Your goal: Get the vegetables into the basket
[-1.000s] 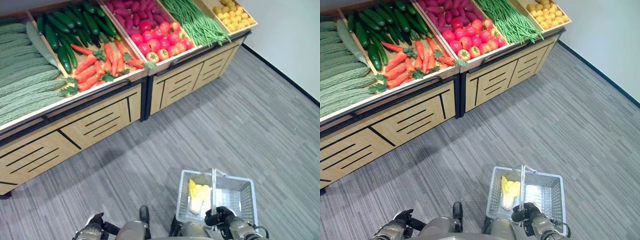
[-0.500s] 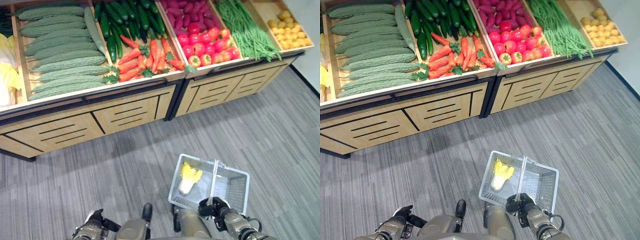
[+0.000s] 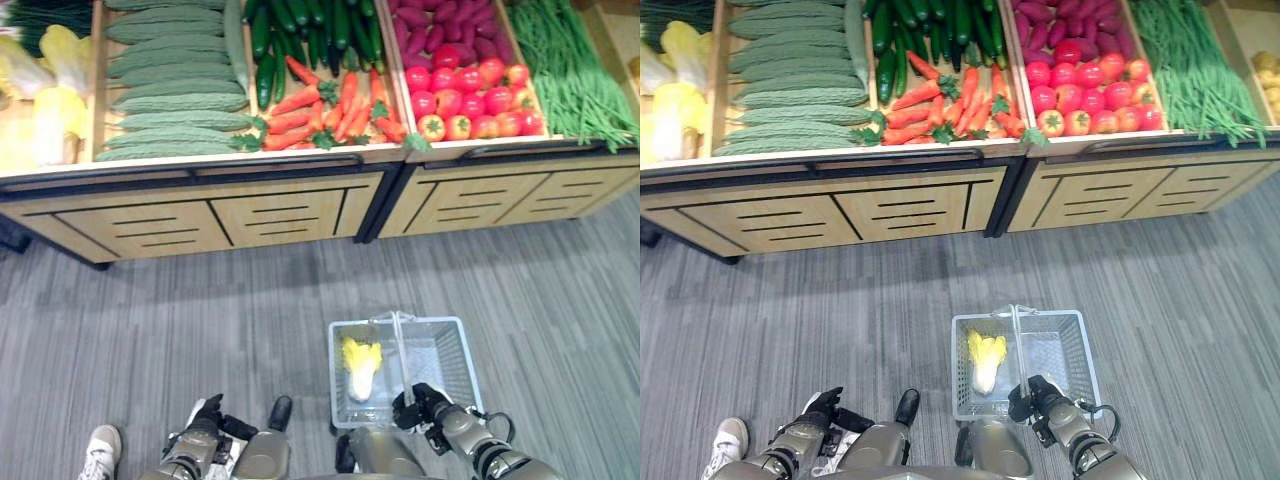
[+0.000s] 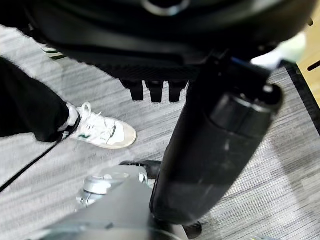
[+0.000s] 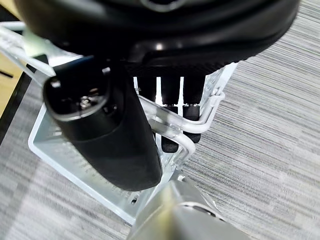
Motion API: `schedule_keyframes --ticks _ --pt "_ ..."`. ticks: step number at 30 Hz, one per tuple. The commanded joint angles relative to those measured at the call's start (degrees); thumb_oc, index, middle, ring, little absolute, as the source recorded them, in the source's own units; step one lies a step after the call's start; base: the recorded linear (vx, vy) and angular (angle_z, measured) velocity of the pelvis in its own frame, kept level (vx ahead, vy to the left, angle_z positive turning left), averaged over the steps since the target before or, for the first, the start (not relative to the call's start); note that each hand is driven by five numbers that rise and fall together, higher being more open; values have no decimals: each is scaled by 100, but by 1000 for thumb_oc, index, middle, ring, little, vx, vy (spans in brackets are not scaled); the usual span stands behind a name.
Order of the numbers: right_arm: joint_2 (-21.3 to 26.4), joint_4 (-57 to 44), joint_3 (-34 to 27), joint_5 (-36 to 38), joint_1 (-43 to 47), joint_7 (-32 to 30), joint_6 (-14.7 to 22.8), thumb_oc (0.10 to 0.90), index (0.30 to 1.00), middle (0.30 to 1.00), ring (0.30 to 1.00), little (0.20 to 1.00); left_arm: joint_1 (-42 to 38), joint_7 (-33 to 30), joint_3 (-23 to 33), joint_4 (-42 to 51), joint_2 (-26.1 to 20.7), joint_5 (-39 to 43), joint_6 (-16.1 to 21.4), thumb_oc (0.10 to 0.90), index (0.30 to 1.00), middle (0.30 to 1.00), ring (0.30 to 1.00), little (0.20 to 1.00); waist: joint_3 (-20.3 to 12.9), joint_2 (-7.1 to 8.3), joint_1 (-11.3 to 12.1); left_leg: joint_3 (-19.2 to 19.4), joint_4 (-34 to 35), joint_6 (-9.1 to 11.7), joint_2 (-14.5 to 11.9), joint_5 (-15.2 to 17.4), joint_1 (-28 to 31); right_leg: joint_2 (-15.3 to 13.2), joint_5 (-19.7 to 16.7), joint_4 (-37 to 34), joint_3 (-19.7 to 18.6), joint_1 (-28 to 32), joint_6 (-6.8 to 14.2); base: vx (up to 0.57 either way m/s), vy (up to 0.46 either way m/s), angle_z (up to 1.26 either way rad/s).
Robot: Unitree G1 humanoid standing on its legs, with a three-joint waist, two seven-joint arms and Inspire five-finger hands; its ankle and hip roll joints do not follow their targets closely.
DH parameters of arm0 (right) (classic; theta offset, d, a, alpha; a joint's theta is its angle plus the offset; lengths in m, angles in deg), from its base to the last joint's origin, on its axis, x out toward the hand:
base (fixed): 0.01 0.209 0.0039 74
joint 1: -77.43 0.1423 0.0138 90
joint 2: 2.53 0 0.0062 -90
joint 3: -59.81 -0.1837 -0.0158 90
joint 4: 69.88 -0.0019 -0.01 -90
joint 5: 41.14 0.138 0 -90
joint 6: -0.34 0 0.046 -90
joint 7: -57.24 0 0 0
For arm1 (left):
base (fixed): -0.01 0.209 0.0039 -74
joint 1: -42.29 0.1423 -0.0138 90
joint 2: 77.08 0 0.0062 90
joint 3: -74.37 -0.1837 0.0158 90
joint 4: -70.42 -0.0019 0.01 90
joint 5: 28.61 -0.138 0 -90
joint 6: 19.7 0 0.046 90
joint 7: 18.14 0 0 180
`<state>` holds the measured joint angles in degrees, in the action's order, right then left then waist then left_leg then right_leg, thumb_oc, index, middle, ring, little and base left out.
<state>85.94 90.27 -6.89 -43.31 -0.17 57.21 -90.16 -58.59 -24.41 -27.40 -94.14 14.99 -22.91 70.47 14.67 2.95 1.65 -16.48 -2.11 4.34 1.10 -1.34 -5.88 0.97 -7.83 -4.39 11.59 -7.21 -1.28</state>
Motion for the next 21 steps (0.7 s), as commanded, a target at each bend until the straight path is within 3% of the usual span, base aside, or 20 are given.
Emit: schedule_keyframes --ticks 1,2,3,4,6,10,18,21 --pt "352 -22 115 -210 -338 3 -42 400 300 300 300 300 68 -32 -51 -91 89 106 -85 900 1000 1000 1000 1000 -92 -99 -184 1340 533 -275 -336 -439 -171 -372 1117 991 -154 -164 174 -33 -52 109" --pt "349 -29 101 -234 -333 -2 -42 400 300 300 300 300 71 -32 -68 -72 120 75 -103 900 1000 1000 1000 1000 -105 -121 -229 1795 489 -288 -394 -388 -154 -411 1130 990 -52 -123 182 -6 -11 107" --pt "349 -29 101 -234 -333 -2 -42 400 300 300 300 300 71 -32 -68 -72 120 75 -103 900 1000 1000 1000 1000 -107 -121 -230 1795 489 -288 -394 -388 -156 -411 1129 990 -51 -124 182 -3 -14 89" --pt "358 15 86 -256 -298 -33 -90 400 300 300 300 300 77 -33 -90 -30 163 -15 -126 900 1000 1000 1000 1000 -116 -130 -235 2274 130 -298 -475 -175 -103 -484 1166 1005 62 -55 165 -2 -4 88" --pt "347 75 87 -278 -273 -49 -119 400 300 300 300 300 90 -46 -96 -41 179 -48 -137 900 1000 1000 1000 1000 -160 -130 -207 2265 -59 -298 -483 11 -50 -516 1195 990 123 -14 156 4 26 48" --pt "280 99 -102 -50 -377 -46 -151 400 300 300 300 300 173 -31 -75 -23 193 -130 -159 900 1000 1000 1000 1000 -321 -212 -249 2423 273 -338 -463 -10 126 -540 1101 914 151 43 232 25 125 18" --pt "173 155 -142 -117 -446 -92 -197 400 300 300 300 300 227 -61 -23 -61 64 -278 -181 900 1000 1000 1000 1000 -390 -138 -196 2520 168 -453 -392 223 278 -642 1084 910 -9 205 319 23 134 -11" --pt "112 172 -133 -284 -493 -106 -203 400 300 300 300 300 269 -46 10 -125 52 -323 -197 900 1000 1000 1000 1000 -492 -136 -178 2504 398 -558 -250 257 486 -710 966 876 -130 244 448 15 219 -7"
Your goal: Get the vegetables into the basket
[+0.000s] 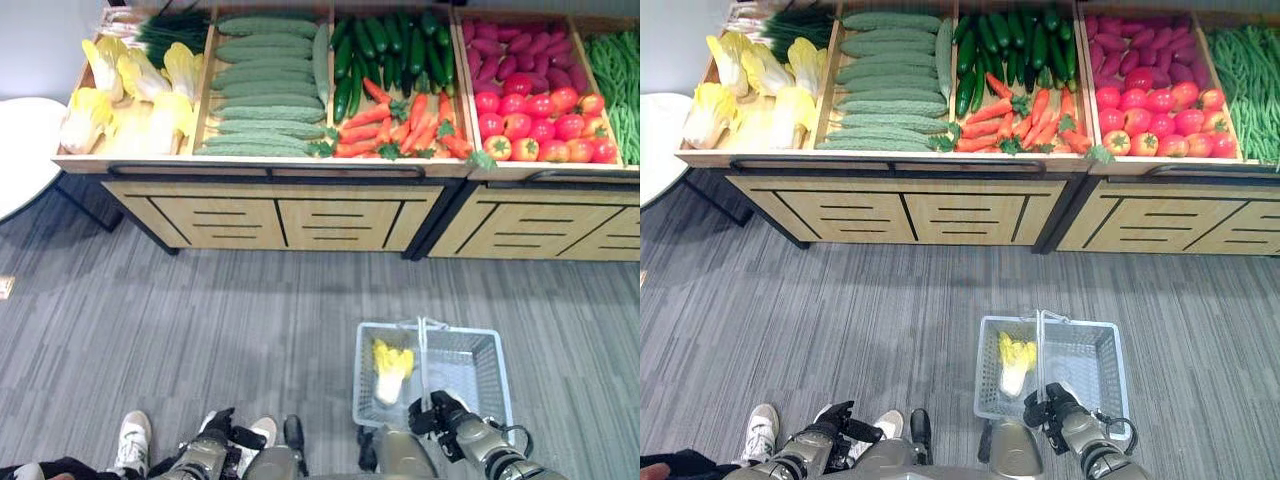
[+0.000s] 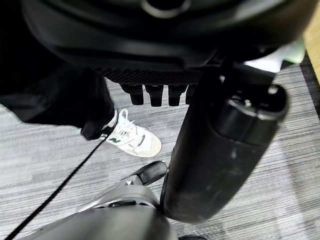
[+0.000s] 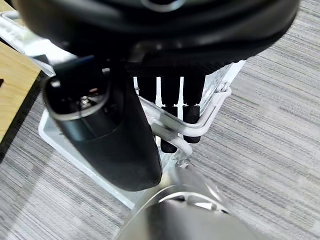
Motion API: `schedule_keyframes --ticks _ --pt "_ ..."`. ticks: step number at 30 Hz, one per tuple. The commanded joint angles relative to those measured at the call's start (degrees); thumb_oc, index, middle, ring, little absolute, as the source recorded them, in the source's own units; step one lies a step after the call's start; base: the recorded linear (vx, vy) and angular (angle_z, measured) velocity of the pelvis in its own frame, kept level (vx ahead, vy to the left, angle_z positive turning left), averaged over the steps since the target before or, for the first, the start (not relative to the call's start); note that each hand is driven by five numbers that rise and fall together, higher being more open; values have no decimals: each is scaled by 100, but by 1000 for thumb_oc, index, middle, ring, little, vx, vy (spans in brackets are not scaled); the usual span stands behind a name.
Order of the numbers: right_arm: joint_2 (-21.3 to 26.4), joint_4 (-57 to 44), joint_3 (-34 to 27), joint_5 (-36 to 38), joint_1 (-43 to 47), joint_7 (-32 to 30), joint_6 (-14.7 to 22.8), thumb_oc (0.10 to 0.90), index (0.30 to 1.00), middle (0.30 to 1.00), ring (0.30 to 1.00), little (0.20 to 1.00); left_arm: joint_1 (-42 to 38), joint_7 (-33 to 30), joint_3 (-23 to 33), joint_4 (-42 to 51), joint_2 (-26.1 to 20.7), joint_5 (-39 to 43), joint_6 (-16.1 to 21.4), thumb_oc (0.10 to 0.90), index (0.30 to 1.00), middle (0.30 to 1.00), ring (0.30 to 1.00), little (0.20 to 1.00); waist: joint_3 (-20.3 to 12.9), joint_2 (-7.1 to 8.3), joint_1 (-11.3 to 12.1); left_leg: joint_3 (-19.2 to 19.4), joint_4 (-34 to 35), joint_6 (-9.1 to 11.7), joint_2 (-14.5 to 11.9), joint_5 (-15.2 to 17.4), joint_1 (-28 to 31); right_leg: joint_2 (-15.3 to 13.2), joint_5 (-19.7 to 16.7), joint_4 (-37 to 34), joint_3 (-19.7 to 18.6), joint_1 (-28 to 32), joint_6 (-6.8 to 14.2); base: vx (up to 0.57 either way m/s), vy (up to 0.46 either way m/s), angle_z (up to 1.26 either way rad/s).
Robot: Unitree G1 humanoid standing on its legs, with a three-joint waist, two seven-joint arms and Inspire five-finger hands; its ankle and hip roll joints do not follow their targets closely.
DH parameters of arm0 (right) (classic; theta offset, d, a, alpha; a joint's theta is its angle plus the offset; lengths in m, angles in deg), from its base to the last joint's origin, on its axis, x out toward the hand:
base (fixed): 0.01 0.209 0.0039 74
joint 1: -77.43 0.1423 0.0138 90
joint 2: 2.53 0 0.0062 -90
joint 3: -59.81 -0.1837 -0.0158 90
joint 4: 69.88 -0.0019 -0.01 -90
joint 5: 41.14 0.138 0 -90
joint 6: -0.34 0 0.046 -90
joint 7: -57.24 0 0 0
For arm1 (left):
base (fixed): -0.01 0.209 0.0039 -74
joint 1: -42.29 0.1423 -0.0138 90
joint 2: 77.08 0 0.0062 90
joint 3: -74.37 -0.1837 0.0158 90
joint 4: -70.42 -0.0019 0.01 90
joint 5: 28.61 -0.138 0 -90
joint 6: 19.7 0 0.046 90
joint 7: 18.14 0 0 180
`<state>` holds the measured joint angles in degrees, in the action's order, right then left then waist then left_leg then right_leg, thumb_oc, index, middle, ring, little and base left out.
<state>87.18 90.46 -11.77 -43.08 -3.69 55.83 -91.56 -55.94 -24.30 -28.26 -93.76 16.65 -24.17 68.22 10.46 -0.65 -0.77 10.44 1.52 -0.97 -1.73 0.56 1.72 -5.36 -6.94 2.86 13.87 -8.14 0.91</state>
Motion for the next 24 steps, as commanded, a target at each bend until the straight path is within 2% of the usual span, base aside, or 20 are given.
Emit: schedule_keyframes --ticks 1,2,3,5,10,17,24 --pt "-12 152 355 -307 -141 32 -62 400 300 300 300 300 4 -57 96 -162 -115 -197 28 900 1000 1000 1000 1000 -71 223 66 -186 38 -27 33 66 -271 -77 876 151 -360 338 230 -9 185 2" --pt "-24 157 374 -362 -135 27 -66 400 300 300 300 300 3 -58 92 -161 -118 -218 25 900 1000 1000 1000 1000 -91 222 72 -176 95 -44 58 70 -226 -88 842 124 -380 345 255 -2 52 -2" --pt "138 985 -810 647 -652 94 -194 400 300 300 300 300 392 490 449 -623 -103 -28 -141 900 1000 1000 1000 1000 -678 76 -63 394 347 -77 201 331 493 143 751 -289 -487 837 326 -23 93 -9" --pt "46 962 -821 715 -646 52 -146 400 300 300 300 300 478 501 578 -745 -79 16 -152 900 1000 1000 1000 1000 -691 135 0 430 348 -122 244 366 512 113 609 -430 -517 901 390 -68 143 -15" --pt "-4 990 -725 594 -656 49 -142 400 300 300 300 300 497 482 587 -718 -66 16 -119 900 1000 1000 1000 1000 -635 165 39 431 348 -206 296 391 503 87 551 -376 -604 838 439 -32 97 -16" --pt "-21 1033 -711 592 -657 79 -144 400 300 300 300 300 475 483 560 -707 -73 9 -107 900 1000 1000 1000 1000 -612 187 68 413 348 -259 351 409 484 46 492 -400 -616 828 481 3 69 -4" --pt "3 992 -801 672 -608 68 -135 400 300 300 300 300 474 522 608 -670 -78 119 -97 900 1000 1000 1000 1000 -500 169 84 367 169 -415 481 561 344 -91 458 -175 -700 660 546 21 143 -2"
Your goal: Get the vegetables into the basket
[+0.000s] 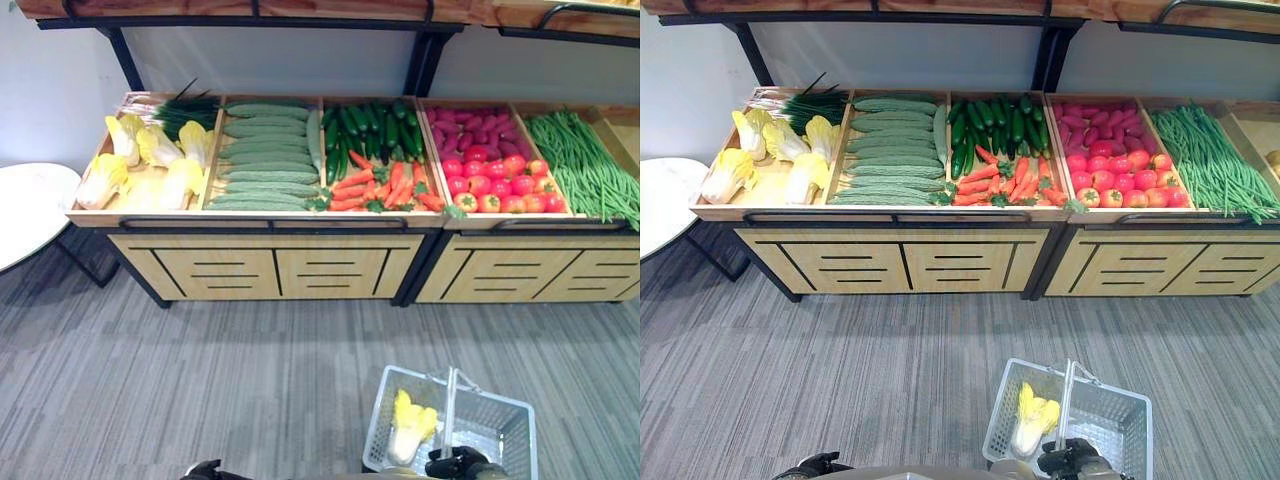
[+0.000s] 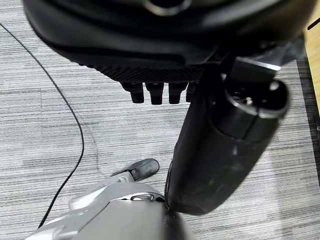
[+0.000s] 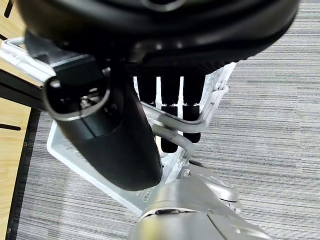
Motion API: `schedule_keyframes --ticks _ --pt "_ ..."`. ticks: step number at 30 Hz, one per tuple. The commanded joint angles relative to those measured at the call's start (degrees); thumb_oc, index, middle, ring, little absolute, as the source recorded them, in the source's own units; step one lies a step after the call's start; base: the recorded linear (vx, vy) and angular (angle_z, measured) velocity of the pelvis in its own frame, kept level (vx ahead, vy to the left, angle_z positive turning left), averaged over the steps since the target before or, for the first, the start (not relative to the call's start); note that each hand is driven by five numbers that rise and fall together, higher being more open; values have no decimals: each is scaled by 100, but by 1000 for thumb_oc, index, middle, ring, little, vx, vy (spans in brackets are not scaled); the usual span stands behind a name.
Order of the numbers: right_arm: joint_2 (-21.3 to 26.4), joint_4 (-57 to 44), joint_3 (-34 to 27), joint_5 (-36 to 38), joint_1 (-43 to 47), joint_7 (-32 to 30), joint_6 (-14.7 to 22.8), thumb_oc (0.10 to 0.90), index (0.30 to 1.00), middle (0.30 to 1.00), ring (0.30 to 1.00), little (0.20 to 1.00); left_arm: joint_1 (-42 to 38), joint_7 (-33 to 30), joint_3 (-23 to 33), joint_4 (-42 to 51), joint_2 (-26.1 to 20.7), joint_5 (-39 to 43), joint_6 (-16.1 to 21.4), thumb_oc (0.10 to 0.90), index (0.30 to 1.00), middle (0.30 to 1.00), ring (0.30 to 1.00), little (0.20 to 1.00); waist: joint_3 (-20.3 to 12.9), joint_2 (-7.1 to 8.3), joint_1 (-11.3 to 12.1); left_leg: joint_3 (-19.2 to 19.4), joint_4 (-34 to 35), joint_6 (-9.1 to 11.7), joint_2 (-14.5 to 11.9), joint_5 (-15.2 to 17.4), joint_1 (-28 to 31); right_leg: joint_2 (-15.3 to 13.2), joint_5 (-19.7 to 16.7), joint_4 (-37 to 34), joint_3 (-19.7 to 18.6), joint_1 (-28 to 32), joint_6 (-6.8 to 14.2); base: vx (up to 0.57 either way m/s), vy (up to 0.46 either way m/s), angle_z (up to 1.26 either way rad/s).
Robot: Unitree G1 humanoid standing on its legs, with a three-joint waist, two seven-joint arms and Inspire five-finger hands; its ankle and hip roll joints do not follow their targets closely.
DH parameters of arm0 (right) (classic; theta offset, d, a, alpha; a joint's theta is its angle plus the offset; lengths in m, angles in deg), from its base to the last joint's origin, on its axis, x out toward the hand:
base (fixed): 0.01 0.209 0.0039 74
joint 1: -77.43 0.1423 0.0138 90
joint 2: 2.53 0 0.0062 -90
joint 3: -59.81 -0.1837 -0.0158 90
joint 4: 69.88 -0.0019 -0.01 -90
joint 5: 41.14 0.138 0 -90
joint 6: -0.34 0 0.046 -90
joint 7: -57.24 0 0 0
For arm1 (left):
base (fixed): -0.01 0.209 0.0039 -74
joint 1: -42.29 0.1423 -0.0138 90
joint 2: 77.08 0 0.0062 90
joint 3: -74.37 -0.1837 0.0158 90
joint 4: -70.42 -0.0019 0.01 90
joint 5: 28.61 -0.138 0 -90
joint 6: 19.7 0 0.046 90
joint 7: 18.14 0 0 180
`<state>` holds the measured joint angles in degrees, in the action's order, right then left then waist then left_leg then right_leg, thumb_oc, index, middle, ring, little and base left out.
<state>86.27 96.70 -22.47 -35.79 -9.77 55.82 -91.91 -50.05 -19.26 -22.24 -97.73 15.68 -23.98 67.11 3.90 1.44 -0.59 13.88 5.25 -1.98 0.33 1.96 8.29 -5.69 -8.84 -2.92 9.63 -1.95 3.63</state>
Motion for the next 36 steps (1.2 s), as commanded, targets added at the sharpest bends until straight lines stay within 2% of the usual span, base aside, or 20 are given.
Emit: schedule_keyframes --ticks 1,2,4,6,7,10,11,12,14,18,23,26,27,28,29,30,31,33,35,36 --pt "104 344 189 89 9 58 -65 400 300 300 300 300 -109 42 42 -251 7 199 41 900 1000 1000 1000 1000 244 -69 47 7 -362 -377 291 516 -358 -86 793 849 -308 -106 270 21 180 -4" --pt "104 344 188 89 9 58 -65 400 300 300 300 300 -110 42 42 -251 7 198 41 900 1000 1000 1000 1000 234 -68 57 18 -365 -377 290 516 -372 -84 789 851 -319 -123 268 19 181 -10" --pt "94 246 83 344 13 28 -6 400 300 300 300 300 -103 55 118 -248 1 343 42 900 1000 1000 1000 1000 370 -92 9 24 -471 -441 304 588 -343 -104 867 1642 -368 -418 266 29 139 -16" --pt "101 171 42 545 28 32 39 400 300 300 300 300 -85 48 116 -226 -36 409 55 900 1000 1000 1000 1000 486 -95 -40 -14 -545 -429 310 660 -283 -98 843 2065 -426 -616 302 71 121 -12" --pt "114 178 28 567 33 43 29 400 300 300 300 300 -73 61 140 -253 -64 397 50 900 1000 1000 1000 1000 520 -90 -32 65 -523 -414 307 661 -240 -94 697 1876 -421 -746 307 47 60 8" --pt "128 195 34 543 39 44 12 400 300 300 300 300 -73 60 150 -261 -71 375 46 900 1000 1000 1000 1000 527 -119 -10 103 -498 -397 280 643 -240 -86 560 1597 -445 -800 320 27 2 -7" --pt "119 212 28 509 51 52 -1 400 300 300 300 300 -94 50 160 -274 -88 362 46 900 1000 1000 1000 1000 542 -104 23 194 -484 -386 244 580 -287 -93 225 1041 -596 -974 350 29 -45 -7" --pt "102 222 32 492 55 48 -10 400 300 300 300 300 -117 41 141 -277 -86 340 47 900 1000 1000 1000 1000 565 -91 31 211 -493 -374 233 580 -271 -114 86 792 -677 -1052 396 131 -106 -13" --pt "82 240 61 448 31 49 -25 400 300 300 300 300 -118 30 102 -248 -84 315 60 900 1000 1000 1000 1000 577 -44 20 173 -527 -348 245 643 -193 -96 25 634 -748 -1047 451 151 -89 -18" --pt "65 193 119 360 12 55 -23 400 300 300 300 300 -134 7 63 -287 -69 260 38 900 1000 1000 1000 1000 453 7 -3 49 -459 -236 187 678 10 20 226 577 -679 -757 376 231 -177 21" --pt "127 274 104 361 -27 93 -72 400 300 300 300 300 -145 0 25 -316 -38 221 -9 900 1000 1000 1000 1000 245 -18 -37 -109 -488 -10 -35 646 93 137 495 451 -469 -485 217 202 -218 23" --pt "148 326 127 353 -42 98 -70 400 300 300 300 300 -165 2 41 -345 -11 278 -44 900 1000 1000 1000 1000 174 -51 -65 -179 -662 195 -239 466 80 248 727 455 -349 -347 71 194 -268 21" --pt "177 335 136 345 -37 85 -67 400 300 300 300 300 -170 8 57 -333 -2 342 -37 900 1000 1000 1000 1000 183 -52 -59 -219 -947 280 -326 322 -13 291 816 473 -322 -286 -9 182 -336 34" --pt "197 351 159 375 -2 75 -70 400 300 300 300 300 -205 8 65 -337 17 439 -53 900 1000 1000 1000 1000 246 -19 -65 -366 -1781 427 -402 15 -426 333 885 471 -232 -145 -146 127 -316 28" --pt "217 356 167 390 5 78 -76 400 300 300 300 300 -230 8 54 -323 19 473 -48 900 1000 1000 1000 1000 327 15 -42 -445 -2286 479 -424 -161 -674 336 911 487 -193 -88 -214 52 -206 34" --pt "217 357 167 390 7 78 -75 400 300 300 300 300 -231 8 55 -323 19 473 -48 900 1000 1000 1000 1000 320 8 -57 -463 -2327 482 -433 -145 -708 341 912 490 -177 -98 -217 12 -129 35" --pt "293 352 180 376 11 88 -97 400 300 300 300 300 -270 7 1 -303 13 524 -71 900 1000 1000 1000 1000 469 88 -21 -719 -2794 459 -350 -217 -1041 311 1015 562 -103 -18 -300 4 -65 19" --pt "323 368 178 365 25 90 -113 400 300 300 300 300 -287 1 5 -298 8 580 -71 900 1000 1000 1000 1000 489 106 -44 -741 -2661 419 -327 -140 -1137 254 1023 567 -62 -4 -274 17 -15 2" --pt "376 366 128 404 14 85 -145 400 300 300 300 300 -277 -3 6 -244 42 636 -49 900 1000 1000 1000 1000 445 130 -110 -613 -1957 297 -301 188 -1239 85 991 499 4 20 -159 49 112 6" --pt "387 348 93 419 -2 89 -141 400 300 300 300 300 -269 -5 -18 -234 57 616 -42 900 1000 1000 1000 1000 423 122 -96 -598 -1671 261 -274 242 -1208 40 971 483 -35 27 -121 92 308 43"
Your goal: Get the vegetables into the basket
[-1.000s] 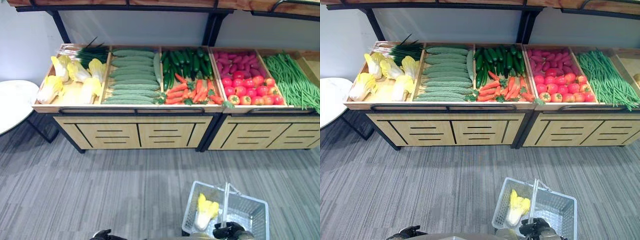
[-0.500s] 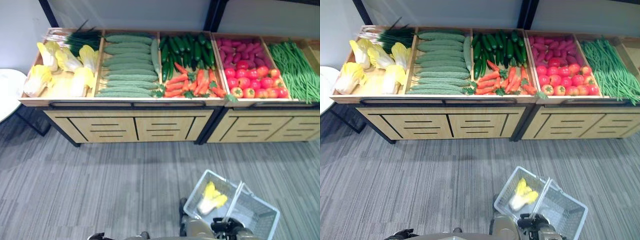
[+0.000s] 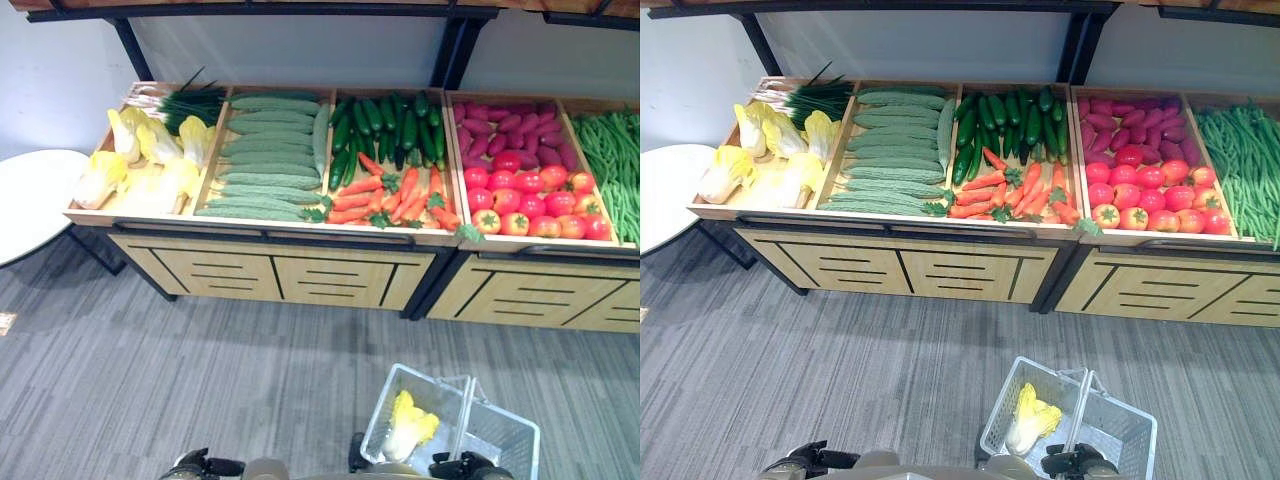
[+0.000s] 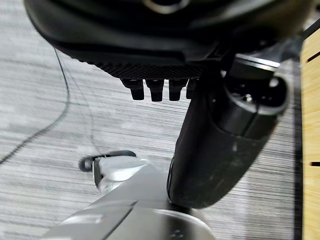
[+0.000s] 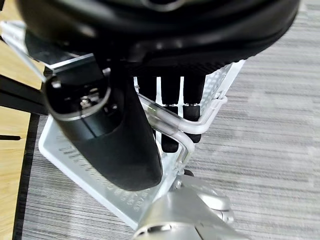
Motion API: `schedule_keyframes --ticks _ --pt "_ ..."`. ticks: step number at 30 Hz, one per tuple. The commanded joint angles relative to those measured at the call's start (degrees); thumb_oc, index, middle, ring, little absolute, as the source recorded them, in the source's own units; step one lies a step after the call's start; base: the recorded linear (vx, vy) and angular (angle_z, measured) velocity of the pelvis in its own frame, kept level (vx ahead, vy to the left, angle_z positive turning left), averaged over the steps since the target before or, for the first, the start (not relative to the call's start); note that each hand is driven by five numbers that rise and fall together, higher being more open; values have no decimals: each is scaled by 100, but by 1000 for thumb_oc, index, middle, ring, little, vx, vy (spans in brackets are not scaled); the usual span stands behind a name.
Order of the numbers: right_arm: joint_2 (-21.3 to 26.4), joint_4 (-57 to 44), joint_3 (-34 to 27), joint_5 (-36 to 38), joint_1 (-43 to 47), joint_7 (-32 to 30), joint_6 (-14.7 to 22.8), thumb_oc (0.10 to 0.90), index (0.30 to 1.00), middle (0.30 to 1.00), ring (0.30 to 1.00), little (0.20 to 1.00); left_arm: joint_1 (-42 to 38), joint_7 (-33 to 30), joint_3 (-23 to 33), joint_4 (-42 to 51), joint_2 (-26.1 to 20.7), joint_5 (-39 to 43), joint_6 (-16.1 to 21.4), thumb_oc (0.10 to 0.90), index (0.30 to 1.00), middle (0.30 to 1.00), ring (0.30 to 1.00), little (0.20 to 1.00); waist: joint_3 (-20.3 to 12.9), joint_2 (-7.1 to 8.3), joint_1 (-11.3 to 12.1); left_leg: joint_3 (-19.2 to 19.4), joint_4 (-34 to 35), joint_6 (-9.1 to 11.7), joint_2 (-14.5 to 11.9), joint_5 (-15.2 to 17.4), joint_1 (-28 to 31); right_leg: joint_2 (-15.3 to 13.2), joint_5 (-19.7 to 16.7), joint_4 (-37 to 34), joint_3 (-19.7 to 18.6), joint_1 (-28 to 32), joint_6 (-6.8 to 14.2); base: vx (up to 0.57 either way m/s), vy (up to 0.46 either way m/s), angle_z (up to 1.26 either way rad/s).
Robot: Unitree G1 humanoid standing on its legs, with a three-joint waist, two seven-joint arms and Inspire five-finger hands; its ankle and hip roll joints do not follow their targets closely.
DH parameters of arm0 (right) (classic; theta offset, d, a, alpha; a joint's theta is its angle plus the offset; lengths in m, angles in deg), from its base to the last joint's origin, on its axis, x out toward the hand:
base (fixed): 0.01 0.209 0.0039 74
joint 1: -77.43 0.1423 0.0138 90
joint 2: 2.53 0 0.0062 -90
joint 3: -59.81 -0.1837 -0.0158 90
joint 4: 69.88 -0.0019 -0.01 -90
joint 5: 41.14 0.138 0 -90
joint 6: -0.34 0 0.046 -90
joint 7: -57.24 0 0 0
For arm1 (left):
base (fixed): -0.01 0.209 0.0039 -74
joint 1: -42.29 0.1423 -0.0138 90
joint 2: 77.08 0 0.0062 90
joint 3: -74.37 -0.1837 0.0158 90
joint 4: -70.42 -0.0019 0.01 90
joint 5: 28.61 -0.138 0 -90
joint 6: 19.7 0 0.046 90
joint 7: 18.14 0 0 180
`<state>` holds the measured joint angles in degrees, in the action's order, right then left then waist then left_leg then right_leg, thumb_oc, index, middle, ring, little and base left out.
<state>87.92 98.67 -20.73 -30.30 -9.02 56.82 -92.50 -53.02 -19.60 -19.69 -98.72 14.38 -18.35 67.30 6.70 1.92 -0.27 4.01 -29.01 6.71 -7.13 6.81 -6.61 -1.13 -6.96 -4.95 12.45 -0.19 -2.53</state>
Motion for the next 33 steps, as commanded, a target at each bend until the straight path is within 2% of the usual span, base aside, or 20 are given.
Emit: schedule_keyframes --ticks 1,3,4,7,10,16,20,25,27,28,29,30,33 --pt "235 118 -112 -112 -93 -15 -53 400 300 300 300 300 23 16 -344 -129 226 -17 -30 900 1000 1000 1000 1000 94 -32 -154 440 2186 -648 513 -303 280 -438 806 756 -372 -220 531 73 254 41" --pt "217 121 -95 -126 -95 -14 -61 400 300 300 300 300 36 12 -376 -129 226 -57 -27 900 1000 1000 1000 1000 91 -65 -133 401 2237 -676 574 -307 300 -443 811 800 -439 -261 546 72 299 10" --pt "154 108 -128 -106 -85 -39 -37 400 300 300 300 300 25 -7 -368 -152 203 -66 -29 900 1000 1000 1000 1000 63 -70 -169 484 2285 -776 639 -183 385 -513 771 884 -584 -299 604 85 317 -26" --pt "127 97 -168 -81 -92 -63 -26 400 300 300 300 300 29 -22 -355 -139 179 -101 -8 900 1000 1000 1000 1000 79 -67 -164 590 2268 -831 665 -128 405 -557 728 915 -668 -332 652 52 253 -58" --pt "45 124 -45 -279 -31 -85 -43 400 300 300 300 300 -3 -54 -394 -51 25 -237 2 900 1000 1000 1000 1000 179 -21 -73 881 2334 -1035 789 -13 492 -654 536 951 -919 -482 798 2 271 -50" --pt "4 133 -45 -240 -30 -118 -27 400 300 300 300 300 -34 -184 -389 -15 -56 -288 53 900 1000 1000 1000 1000 198 21 -14 1004 2461 -1109 835 8 641 -678 392 955 -1006 -494 883 1 93 -23" --pt "-55 102 23 -305 -64 -179 41 400 300 300 300 300 -154 -366 -479 437 -92 -123 216 900 1000 1000 1000 1000 121 57 12 996 2462 -1152 868 74 798 -676 338 898 -1053 -400 934 6 28 -4" --pt "-49 107 -26 -338 -61 -254 96 400 300 300 300 300 -184 -562 -486 1209 -89 314 520 900 1000 1000 1000 1000 64 59 0 958 2775 -1151 899 -26 980 -668 217 802 -1046 -340 986 0 1 -1" --pt "-35 83 -64 -363 -74 -307 168 400 300 300 300 300 -142 -776 -447 1929 -112 601 751 900 1000 1000 1000 1000 40 45 -1 959 2931 -1129 904 -95 1044 -669 185 729 -1018 -318 1001 0 0 0" --pt "-30 55 -89 -394 -98 -334 191 400 300 300 300 300 -38 -855 -405 2787 -162 841 900 900 1000 1000 1000 1000 37 49 -3 920 2991 -1115 903 -129 1074 -682 172 683 -961 -275 1011 0 0 0" --pt "-17 57 -114 -403 -107 -344 205 400 300 300 300 300 28 -859 -400 3121 -199 855 925 900 1000 1000 1000 1000 16 50 10 908 3015 -1108 904 -146 1076 -685 156 653 -942 -268 1016 41 -24 9" --pt "2 46 -207 -453 -190 -329 220 400 300 300 300 300 270 -893 -192 4443 -389 1007 1064 900 1000 1000 1000 1000 3 65 24 857 3015 -1095 900 -138 1111 -701 159 611 -864 -197 1034 61 -23 10" --pt "22 61 -355 -513 -338 -251 212 400 300 300 300 300 487 -898 178 5659 -681 842 1071 900 1000 1000 1000 1000 -50 100 40 820 2960 -1086 901 -90 1144 -708 126 566 -822 -115 1049 86 -16 9"
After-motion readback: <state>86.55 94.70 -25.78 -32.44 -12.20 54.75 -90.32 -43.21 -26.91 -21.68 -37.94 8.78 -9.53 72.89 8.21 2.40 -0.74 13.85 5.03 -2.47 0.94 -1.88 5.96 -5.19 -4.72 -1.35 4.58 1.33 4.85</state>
